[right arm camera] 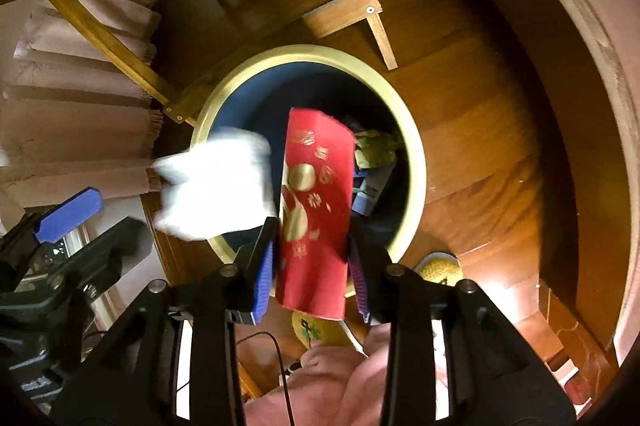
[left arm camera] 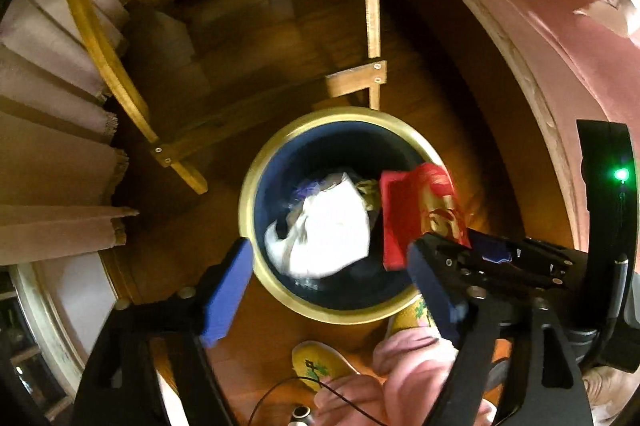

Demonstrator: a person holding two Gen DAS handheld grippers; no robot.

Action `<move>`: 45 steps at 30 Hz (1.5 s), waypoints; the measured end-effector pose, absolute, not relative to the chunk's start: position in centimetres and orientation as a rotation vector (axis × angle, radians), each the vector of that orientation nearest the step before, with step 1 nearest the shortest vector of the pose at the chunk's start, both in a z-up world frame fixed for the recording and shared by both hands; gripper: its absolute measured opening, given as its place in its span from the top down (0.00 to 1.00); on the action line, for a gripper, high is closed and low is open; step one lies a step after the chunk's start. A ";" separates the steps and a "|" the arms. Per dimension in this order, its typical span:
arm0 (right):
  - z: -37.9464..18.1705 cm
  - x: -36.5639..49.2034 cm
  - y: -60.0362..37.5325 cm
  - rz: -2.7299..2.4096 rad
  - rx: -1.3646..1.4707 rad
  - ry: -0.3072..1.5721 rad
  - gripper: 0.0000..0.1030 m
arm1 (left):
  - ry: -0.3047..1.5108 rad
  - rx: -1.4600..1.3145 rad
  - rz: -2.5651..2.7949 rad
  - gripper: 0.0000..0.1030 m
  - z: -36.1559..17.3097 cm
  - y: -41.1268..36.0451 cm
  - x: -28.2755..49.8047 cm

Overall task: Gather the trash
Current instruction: 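Carry the white paper and red packet over the blue bin and release both, then raise both tools back toward the table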

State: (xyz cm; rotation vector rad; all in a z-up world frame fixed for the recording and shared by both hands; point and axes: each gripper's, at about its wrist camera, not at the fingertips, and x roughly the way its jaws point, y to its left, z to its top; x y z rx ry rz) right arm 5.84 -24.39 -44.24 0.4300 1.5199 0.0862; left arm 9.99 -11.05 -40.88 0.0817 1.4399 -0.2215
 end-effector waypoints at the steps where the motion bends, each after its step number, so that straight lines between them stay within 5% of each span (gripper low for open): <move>1: -44.4 6.0 -24.3 0.087 0.432 1.515 0.63 | 1.434 0.078 -0.217 0.16 -40.9 -10.7 10.0; 17: -36.1 6.1 -23.3 0.084 0.433 1.440 0.50 | 1.347 0.061 -0.181 0.15 -31.2 -8.0 6.9; 33: -13.5 1.4 -23.1 0.127 0.464 1.307 0.44 | 1.152 0.009 -0.217 0.15 -7.4 -5.8 3.3; 45: -1.8 -0.6 -21.5 0.131 0.439 1.214 0.43 | 1.026 0.043 -0.232 0.15 5.1 -2.3 1.3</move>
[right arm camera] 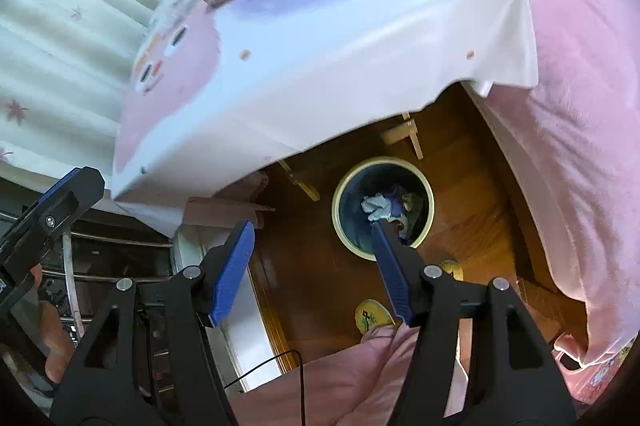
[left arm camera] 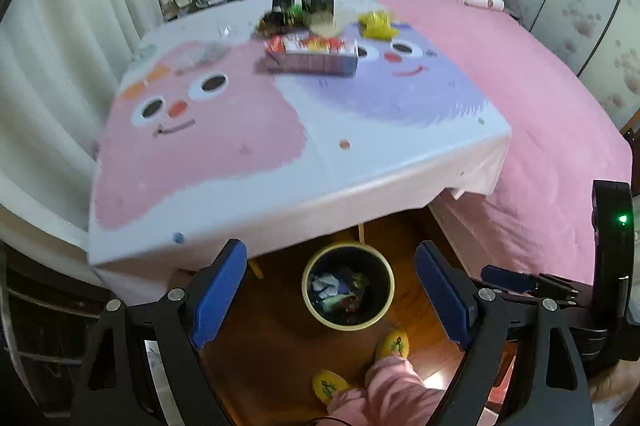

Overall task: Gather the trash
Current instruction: 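Raise both tools back toward the table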

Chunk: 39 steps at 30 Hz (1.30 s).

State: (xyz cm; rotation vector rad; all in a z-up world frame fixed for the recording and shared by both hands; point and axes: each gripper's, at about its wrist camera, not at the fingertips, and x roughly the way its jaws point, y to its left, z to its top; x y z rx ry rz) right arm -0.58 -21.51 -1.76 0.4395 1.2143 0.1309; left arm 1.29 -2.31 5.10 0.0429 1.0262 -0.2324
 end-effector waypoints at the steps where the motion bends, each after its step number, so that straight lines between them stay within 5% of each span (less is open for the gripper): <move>1: -0.9 -0.6 -21.4 0.133 0.431 1.204 0.43 | 1.019 0.044 -0.232 0.15 6.0 -1.9 1.2; 21: 10.8 7.6 -18.4 0.156 0.201 0.973 0.43 | 0.880 0.006 -0.186 0.15 13.3 2.0 4.5; 39: 4.2 32.1 -15.6 0.483 -0.168 1.035 0.35 | 1.031 -0.102 0.105 0.15 7.0 1.2 24.1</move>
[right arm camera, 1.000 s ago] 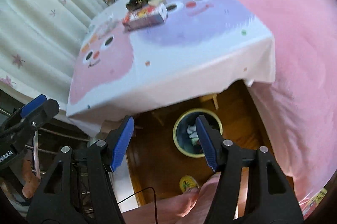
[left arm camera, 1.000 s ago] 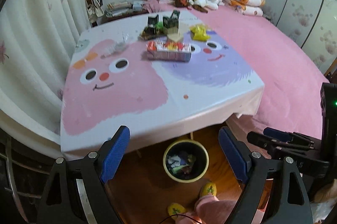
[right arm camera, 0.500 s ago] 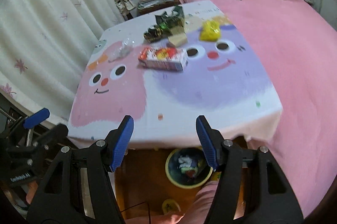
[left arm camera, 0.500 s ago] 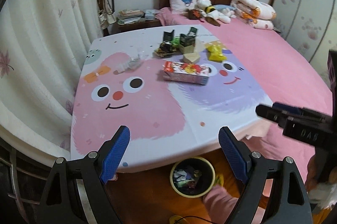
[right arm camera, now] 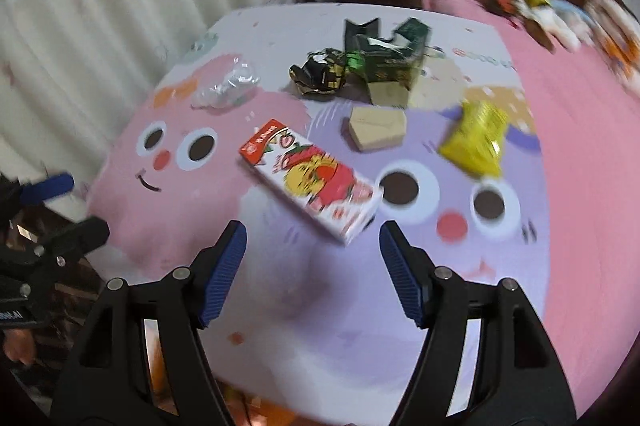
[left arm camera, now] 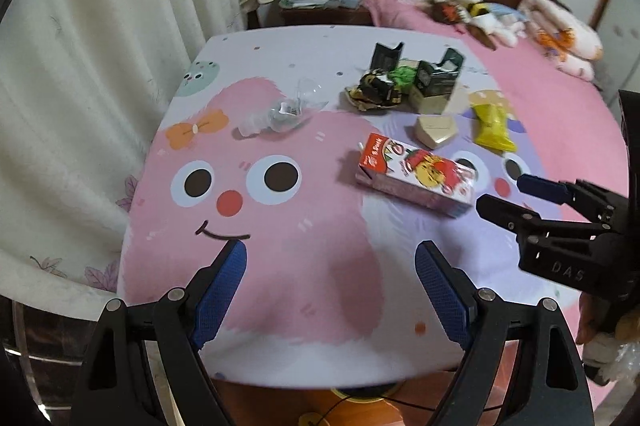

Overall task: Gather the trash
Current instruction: 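Raise both tools back toward the table, then grasp the B.Duck juice box with the right tool while the left tool grasps the clear plastic cup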

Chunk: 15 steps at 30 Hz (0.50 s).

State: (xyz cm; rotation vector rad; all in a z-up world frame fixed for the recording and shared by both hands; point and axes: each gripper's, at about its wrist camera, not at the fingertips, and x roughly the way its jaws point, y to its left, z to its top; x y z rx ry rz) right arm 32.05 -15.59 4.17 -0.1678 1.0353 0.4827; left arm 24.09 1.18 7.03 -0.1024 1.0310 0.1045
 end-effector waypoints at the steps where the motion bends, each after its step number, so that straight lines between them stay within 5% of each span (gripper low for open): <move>1: 3.7 32.9 -15.4 0.504 -0.200 1.034 0.34 | 1.044 -0.114 0.128 0.15 6.4 0.8 25.3; 15: -3.4 39.6 -10.9 0.766 -0.442 1.127 0.32 | 1.148 -0.204 0.312 0.15 1.9 -0.7 29.2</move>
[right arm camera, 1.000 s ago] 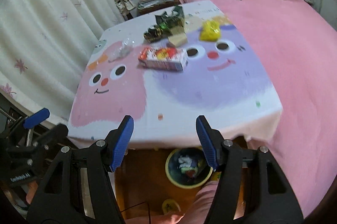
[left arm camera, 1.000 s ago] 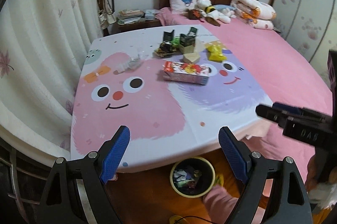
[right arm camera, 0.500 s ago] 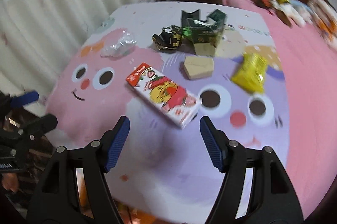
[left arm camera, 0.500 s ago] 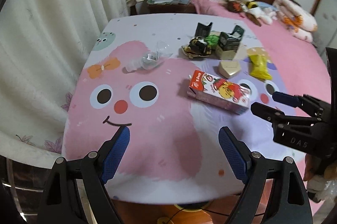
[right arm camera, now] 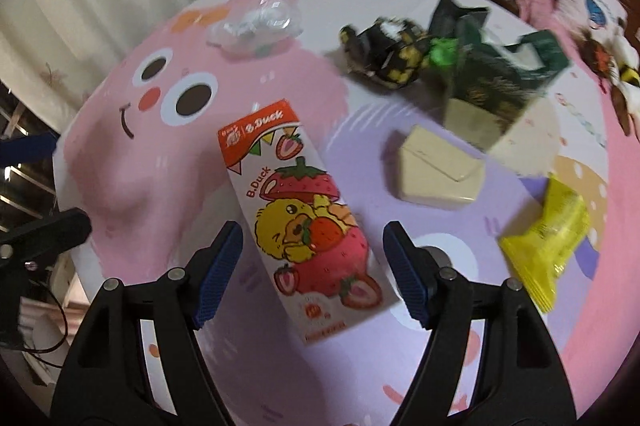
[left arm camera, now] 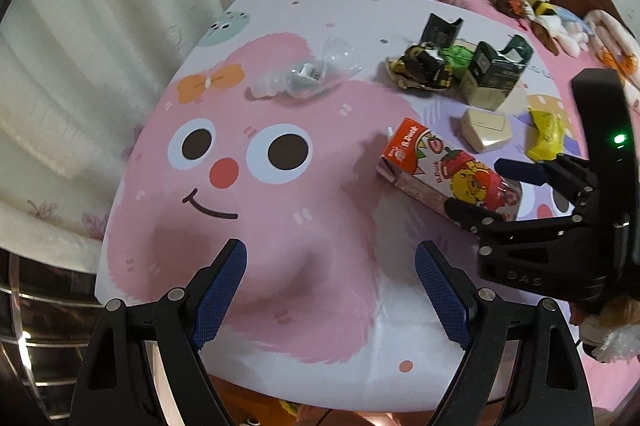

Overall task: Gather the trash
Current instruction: 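Grasp the B.Duck juice box with the right tool while the left tool grasps the clear plastic cup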

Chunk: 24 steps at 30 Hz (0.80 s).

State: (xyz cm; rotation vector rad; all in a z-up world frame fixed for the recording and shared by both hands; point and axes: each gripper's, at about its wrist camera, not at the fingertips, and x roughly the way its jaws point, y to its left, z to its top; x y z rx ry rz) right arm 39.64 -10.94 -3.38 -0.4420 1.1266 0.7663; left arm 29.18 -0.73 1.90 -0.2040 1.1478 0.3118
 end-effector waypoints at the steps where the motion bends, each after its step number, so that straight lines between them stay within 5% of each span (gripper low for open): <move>1: -3.8 39.8 -10.6 0.774 -0.458 1.133 0.32 | 1.150 -0.204 0.318 0.15 1.8 -0.7 29.1; 7: -5.2 40.2 -9.9 0.795 -0.477 1.164 0.48 | 1.154 -0.137 0.348 0.15 2.4 -0.8 29.3; 24: -2.0 41.4 -13.9 0.743 -0.130 1.173 0.51 | 1.075 0.208 0.348 0.17 3.2 -1.0 35.3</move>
